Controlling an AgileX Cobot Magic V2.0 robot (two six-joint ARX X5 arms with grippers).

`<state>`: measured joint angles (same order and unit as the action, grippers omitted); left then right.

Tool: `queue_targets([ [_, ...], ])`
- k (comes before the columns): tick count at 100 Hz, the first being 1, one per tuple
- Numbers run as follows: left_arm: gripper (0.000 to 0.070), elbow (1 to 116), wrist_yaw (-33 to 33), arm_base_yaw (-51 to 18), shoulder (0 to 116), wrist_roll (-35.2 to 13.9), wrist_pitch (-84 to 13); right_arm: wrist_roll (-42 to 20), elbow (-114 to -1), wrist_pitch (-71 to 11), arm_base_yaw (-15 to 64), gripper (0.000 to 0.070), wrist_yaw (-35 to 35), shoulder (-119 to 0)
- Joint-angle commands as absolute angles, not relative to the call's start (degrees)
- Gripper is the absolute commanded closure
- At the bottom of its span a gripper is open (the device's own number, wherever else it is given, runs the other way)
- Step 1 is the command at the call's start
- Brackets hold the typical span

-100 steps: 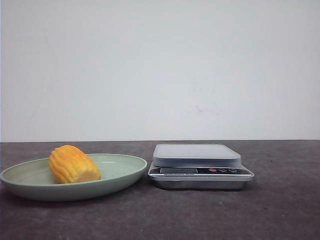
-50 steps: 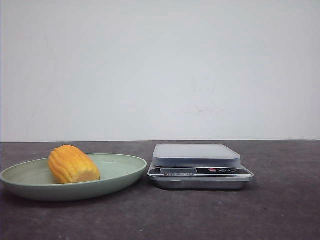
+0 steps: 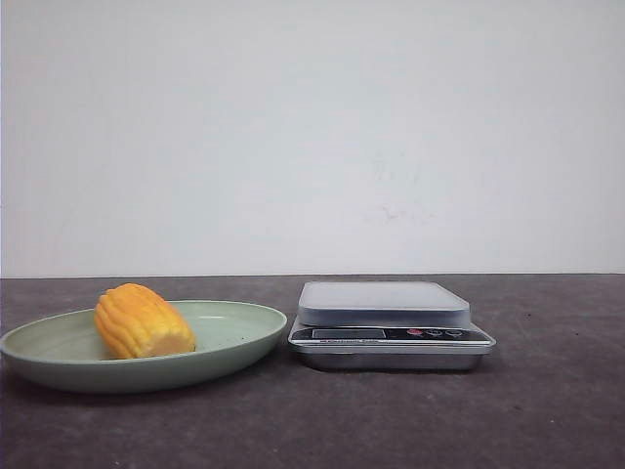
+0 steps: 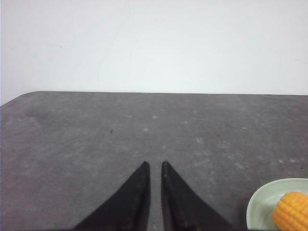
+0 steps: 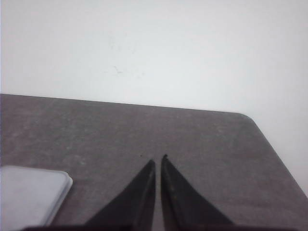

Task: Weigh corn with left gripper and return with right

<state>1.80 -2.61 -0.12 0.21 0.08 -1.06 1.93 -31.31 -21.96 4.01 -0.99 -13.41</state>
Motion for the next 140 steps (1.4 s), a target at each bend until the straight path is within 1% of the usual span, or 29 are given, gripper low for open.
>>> queue_targets([
  [1, 0.07, 0.8, -2.3, 0.0, 0.2, 0.6, -0.4, 4.0, -27.0, -19.4, 1.2, 0.0685, 2.2, -11.6],
  [7, 0.07, 0.8, -2.3, 0.0, 0.2, 0.6, -0.4, 3.8, -23.1, -17.6, -0.8, 0.0685, 3.7, -9.8],
  [19, 0.07, 0.8, -2.3, 0.0, 0.2, 0.6, -0.4, 3.5, -16.3, -13.7, -3.0, 0.0685, 3.7, -7.1],
  [42, 0.07, 0.8, -2.3, 0.0, 0.2, 0.6, -0.4, 3.3, -7.8, -9.3, -4.0, 0.0685, 2.9, -2.7],
  [52, 0.07, 0.8, -2.3, 0.0, 0.2, 0.6, -0.4, 1.5, -4.8, -7.2, -4.0, 0.0685, 2.7, -1.2],
  [60, 0.07, 0.8, -2.3, 0.0, 0.2, 0.6, -0.4, -1.5, -3.0, -6.0, -4.0, 0.0685, 0.5, -0.2],
  [73, 0.07, 0.8, -2.3, 0.0, 0.2, 0.6, -0.4, -4.5, -1.4, -5.5, -4.0, 0.0685, -2.0, -0.2],
  [140, 0.07, 0.8, -2.3, 0.0, 0.2, 0.6, -0.4, -4.1, -0.8, -6.0, -4.0, 0.0685, -1.5, -0.2],
])
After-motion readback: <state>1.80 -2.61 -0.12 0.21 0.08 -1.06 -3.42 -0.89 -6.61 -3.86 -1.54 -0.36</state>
